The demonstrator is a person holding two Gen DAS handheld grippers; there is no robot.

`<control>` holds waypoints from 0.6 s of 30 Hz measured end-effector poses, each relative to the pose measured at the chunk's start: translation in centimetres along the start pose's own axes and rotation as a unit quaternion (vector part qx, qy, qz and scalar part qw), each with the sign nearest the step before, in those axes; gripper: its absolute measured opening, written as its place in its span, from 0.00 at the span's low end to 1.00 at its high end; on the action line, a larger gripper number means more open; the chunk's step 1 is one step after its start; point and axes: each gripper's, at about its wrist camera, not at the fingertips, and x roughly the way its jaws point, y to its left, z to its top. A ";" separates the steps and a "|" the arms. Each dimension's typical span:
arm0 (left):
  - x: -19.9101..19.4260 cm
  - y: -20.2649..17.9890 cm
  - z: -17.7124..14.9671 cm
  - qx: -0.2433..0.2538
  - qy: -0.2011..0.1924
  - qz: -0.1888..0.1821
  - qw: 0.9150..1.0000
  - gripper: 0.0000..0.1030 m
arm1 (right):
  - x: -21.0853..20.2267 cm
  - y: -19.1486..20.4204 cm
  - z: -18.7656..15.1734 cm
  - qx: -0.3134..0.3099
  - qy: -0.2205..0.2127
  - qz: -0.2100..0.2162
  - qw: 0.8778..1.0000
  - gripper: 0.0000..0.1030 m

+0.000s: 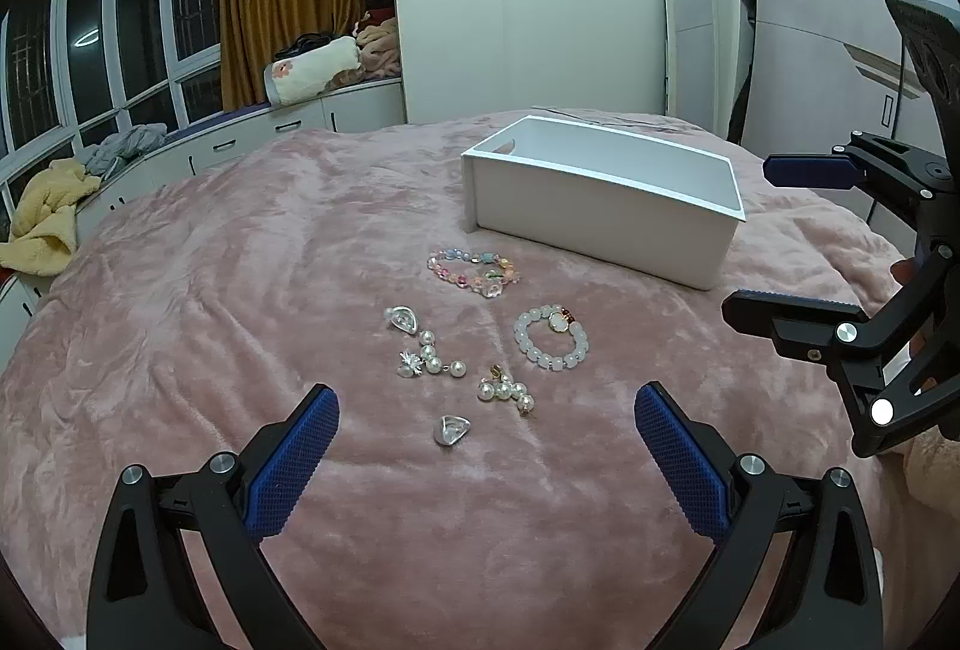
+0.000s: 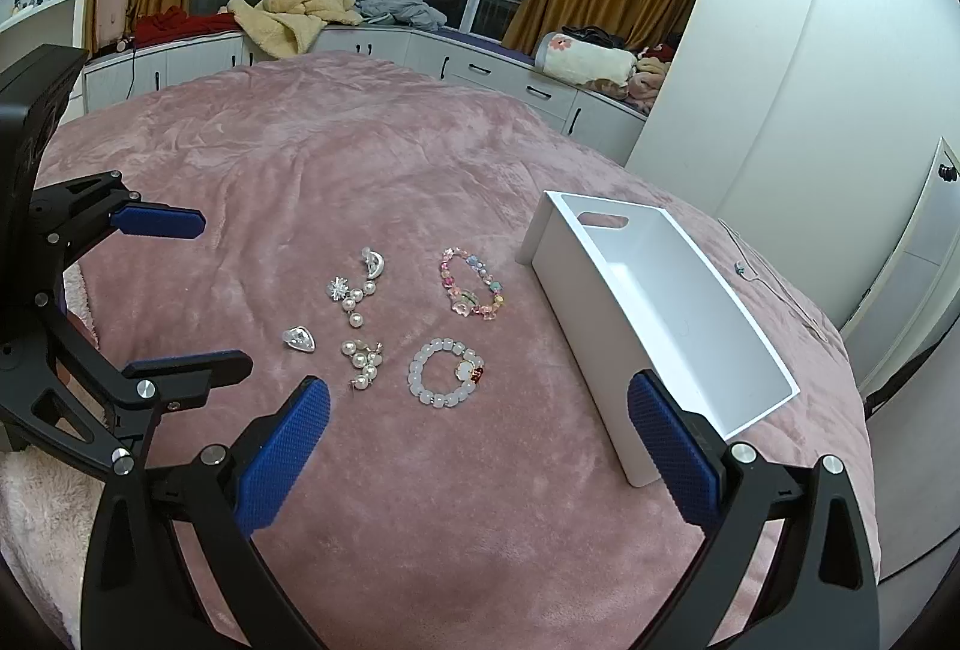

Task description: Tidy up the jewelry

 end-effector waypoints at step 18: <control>-0.1 0.0 0.0 -0.001 0.001 0.002 1.000 0.97 | 0.0 -0.1 0.0 0.001 0.001 0.001 1.000 0.95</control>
